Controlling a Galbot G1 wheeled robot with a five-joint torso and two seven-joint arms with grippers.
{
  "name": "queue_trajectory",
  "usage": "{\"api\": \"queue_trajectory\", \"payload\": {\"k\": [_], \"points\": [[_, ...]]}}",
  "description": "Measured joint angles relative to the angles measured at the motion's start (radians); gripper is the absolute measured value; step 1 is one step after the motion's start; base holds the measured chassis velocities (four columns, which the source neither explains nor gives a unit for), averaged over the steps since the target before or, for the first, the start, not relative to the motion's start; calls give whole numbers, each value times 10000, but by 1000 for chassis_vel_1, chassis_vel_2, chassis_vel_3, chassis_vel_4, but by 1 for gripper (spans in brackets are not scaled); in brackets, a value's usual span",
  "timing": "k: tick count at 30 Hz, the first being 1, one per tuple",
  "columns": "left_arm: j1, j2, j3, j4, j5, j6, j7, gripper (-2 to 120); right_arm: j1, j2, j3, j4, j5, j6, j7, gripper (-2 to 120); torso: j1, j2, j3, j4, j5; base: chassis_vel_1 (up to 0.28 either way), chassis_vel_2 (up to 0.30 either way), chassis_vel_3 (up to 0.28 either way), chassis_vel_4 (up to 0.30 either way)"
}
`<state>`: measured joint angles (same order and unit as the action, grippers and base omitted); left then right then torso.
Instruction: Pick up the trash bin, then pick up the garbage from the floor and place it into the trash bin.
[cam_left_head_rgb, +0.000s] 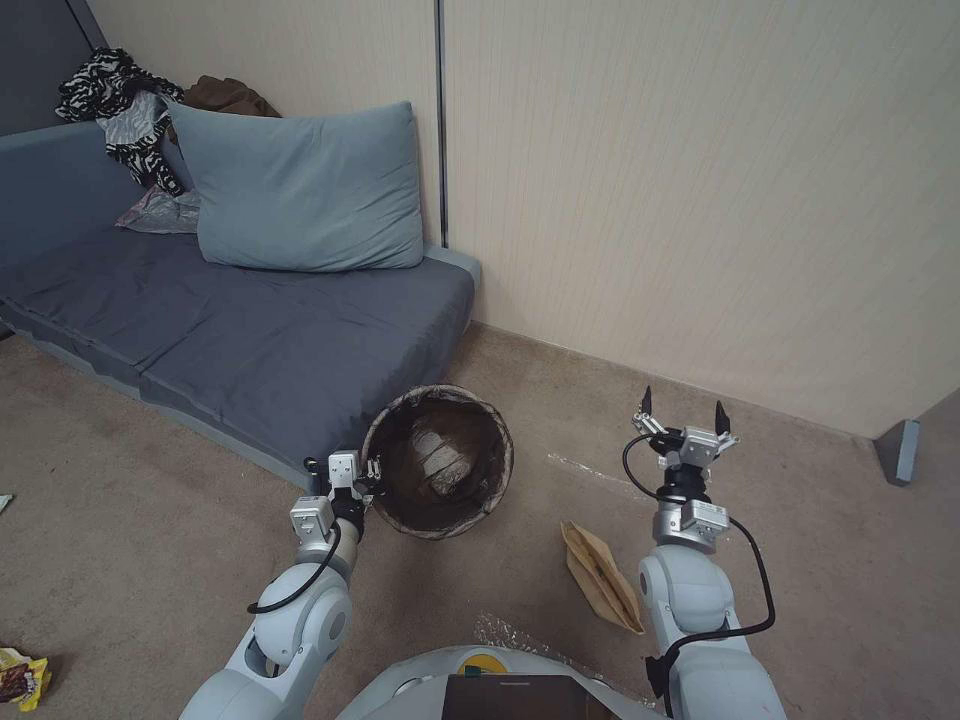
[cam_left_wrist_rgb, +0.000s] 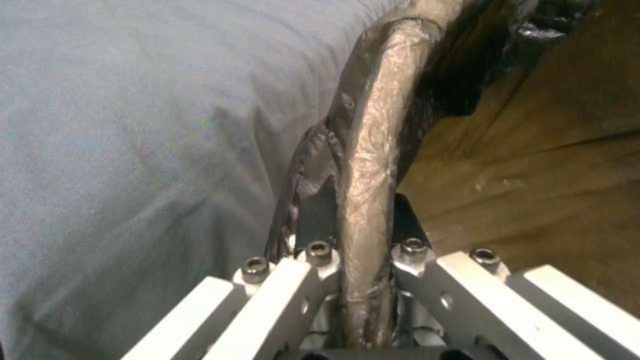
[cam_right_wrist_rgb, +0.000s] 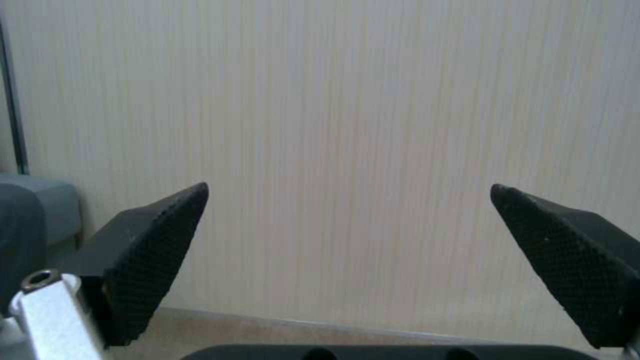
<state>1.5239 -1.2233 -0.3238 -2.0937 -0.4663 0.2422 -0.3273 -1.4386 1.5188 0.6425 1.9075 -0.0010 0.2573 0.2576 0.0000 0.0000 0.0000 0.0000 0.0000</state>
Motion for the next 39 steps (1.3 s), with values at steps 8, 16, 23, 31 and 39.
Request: {"api": "queue_trajectory", "payload": {"k": [8,16,23,31,39], "points": [[0,0,0,0,0,0,0,0,0,0,0,0,0,0,0,100,0,0,0,0,0,0,0,0,0],[0,-1,0,0,0,0,0,0,-64,-705,-133,102,418,-276,5,100,0,0,0,1,1,0,0,0,0],[0,0,0,0,0,0,1,0,-259,-2629,-524,445,1645,-1057,4,100,0,0,0,-1,4,0,0,0,0],[0,0,0,-1,0,0,0,0,-473,-4676,-933,810,2946,-1889,11,100,0,0,1,0,3,0,0,0,0],[0,-1,1,0,0,0,0,0,-621,-6110,-1218,1061,3855,-2470,18,100,0,0,1,1,-1,0,0,0,0]]}}
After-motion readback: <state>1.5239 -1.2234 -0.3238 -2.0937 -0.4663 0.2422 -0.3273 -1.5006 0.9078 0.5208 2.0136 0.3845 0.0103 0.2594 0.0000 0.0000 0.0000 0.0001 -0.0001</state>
